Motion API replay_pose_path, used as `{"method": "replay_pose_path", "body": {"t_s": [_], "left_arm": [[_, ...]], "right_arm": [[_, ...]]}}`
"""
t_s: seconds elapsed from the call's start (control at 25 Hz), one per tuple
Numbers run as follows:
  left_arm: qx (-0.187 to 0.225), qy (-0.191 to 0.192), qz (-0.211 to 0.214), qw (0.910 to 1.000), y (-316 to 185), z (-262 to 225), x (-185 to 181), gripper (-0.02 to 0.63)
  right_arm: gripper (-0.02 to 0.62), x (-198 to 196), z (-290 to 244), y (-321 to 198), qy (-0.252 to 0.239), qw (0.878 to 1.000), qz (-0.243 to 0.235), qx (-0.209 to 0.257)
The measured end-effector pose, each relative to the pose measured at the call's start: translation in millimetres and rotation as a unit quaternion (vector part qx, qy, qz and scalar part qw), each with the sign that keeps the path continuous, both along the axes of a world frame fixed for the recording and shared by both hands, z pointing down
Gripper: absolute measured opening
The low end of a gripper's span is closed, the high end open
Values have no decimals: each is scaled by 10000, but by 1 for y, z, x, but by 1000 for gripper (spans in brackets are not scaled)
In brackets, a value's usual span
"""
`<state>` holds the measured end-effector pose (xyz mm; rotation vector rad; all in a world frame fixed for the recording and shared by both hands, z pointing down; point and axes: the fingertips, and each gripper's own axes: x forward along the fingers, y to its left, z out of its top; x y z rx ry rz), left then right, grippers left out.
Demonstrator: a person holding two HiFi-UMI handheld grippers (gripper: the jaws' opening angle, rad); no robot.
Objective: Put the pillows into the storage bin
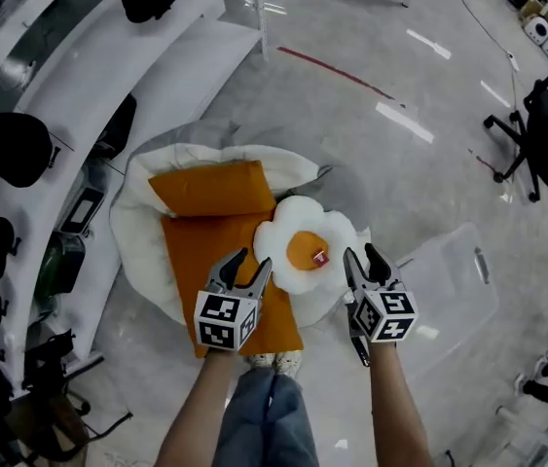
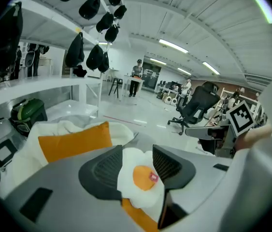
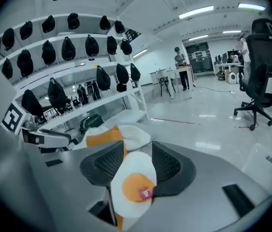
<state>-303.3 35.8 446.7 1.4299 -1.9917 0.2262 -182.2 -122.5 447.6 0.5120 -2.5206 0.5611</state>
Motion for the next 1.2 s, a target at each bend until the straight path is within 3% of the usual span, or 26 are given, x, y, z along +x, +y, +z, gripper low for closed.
{"method": "replay_pose_path", "body": {"t_s": [0.32, 0.44, 0.64, 0.76, 0.84, 1.04, 1.2], "left_arm": [[-751, 225, -129, 9968, -17, 155, -24, 247], [-1003, 354, -135, 9942, -17, 192, -24, 261], [-1476, 523, -107, 9876, -14, 236, -17, 270], [-1724, 661, -108, 9827, -22, 253, -16, 268], [-1886, 653, 17, 9799, -29, 259, -13, 237], [-1900, 630, 286, 9793, -31, 252, -9, 119], [-1659, 687, 279, 9834, -21, 222, -5, 101]], "right_arm": [[172, -18, 172, -28, 1128, 9887, -888, 431], [183, -14, 212, -37, 1324, 9874, -822, 262], [278, -3, 259, -49, 1738, 9818, -759, -125], [287, -1, 286, -52, 1925, 9772, -774, -455], [268, -3, 296, -51, 2056, 9740, -803, -510], [53, -9, 279, -38, 2109, 9723, -955, -333], [31, -6, 239, -31, 1759, 9805, -820, -321]]}}
